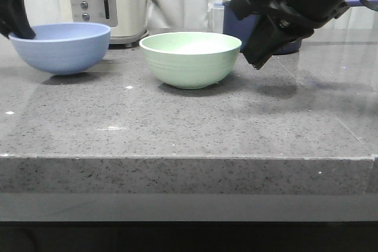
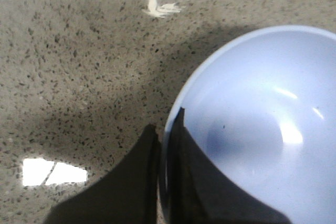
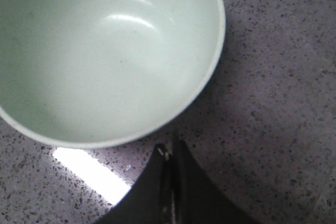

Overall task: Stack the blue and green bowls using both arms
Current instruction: 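Grasp the light blue bowl rim with the left gripper, then lift the blue bowl and carry it over the green bowl, then lower the blue bowl into the green bowl and open the left gripper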

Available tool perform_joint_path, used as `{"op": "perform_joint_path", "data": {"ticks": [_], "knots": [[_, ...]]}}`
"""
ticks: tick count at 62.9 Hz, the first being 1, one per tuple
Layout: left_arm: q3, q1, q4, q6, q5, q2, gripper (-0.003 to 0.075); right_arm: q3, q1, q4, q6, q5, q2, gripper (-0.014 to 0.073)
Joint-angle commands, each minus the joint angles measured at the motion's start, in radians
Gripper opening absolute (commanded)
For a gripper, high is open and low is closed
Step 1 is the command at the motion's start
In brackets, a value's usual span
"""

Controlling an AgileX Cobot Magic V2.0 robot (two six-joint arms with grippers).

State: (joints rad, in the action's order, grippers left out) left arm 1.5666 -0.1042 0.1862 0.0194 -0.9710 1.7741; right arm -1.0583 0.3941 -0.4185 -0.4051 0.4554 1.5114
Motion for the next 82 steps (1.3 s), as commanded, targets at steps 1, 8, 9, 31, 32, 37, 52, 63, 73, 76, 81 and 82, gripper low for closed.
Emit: {"op": "perform_joint_path", "data": {"ticks": [1,8,9,31,32,37,52,63,73,76,81,82], "knots": [[0.082,-0.025,0.019,0.015,0.008,-0.09,-0.002,-0.033,-0.005,-0.016,-0.01,-0.042,-0.034,-0.0063],[0.179,-0.081,0.019,0.024,-0.055,-0.106,-0.002,-0.033,-0.005,-0.016,-0.01,-0.042,-0.034,-0.0063],[0.193,-0.091,0.019,0.027,-0.07,-0.106,-0.002,-0.033,-0.005,-0.016,-0.01,-0.042,-0.034,-0.0063],[0.414,-0.33,0.015,0.038,-0.143,-0.007,-0.002,-0.033,-0.005,-0.016,-0.01,-0.042,-0.034,-0.0063],[0.421,-0.343,0.015,0.038,-0.145,0.0,-0.002,-0.033,-0.005,-0.016,-0.01,-0.042,-0.034,-0.0063],[0.445,-0.385,0.007,0.038,-0.157,0.035,-0.002,-0.033,-0.005,-0.016,-0.01,-0.042,-0.034,-0.0063],[0.459,-0.433,-0.036,0.031,-0.163,0.104,-0.002,-0.033,-0.005,-0.016,-0.01,-0.042,-0.034,-0.0063],[0.459,-0.433,-0.053,0.031,-0.159,0.123,-0.002,-0.033,-0.005,-0.016,-0.01,-0.042,-0.034,-0.0063],[0.459,-0.433,-0.074,0.031,-0.156,0.126,-0.002,-0.033,-0.005,-0.016,-0.01,-0.042,-0.034,-0.0063],[0.459,-0.433,-0.079,0.031,-0.156,0.126,-0.002,-0.033,-0.005,-0.016,-0.01,-0.042,-0.034,-0.0063],[0.459,-0.433,-0.079,0.031,-0.156,0.128,-0.002,-0.033,-0.005,-0.016,-0.01,-0.042,-0.034,-0.0063],[0.459,-0.433,-0.079,0.031,-0.156,0.129,-0.002,-0.033,-0.005,-0.016,-0.01,-0.042,-0.034,-0.0063]]}}
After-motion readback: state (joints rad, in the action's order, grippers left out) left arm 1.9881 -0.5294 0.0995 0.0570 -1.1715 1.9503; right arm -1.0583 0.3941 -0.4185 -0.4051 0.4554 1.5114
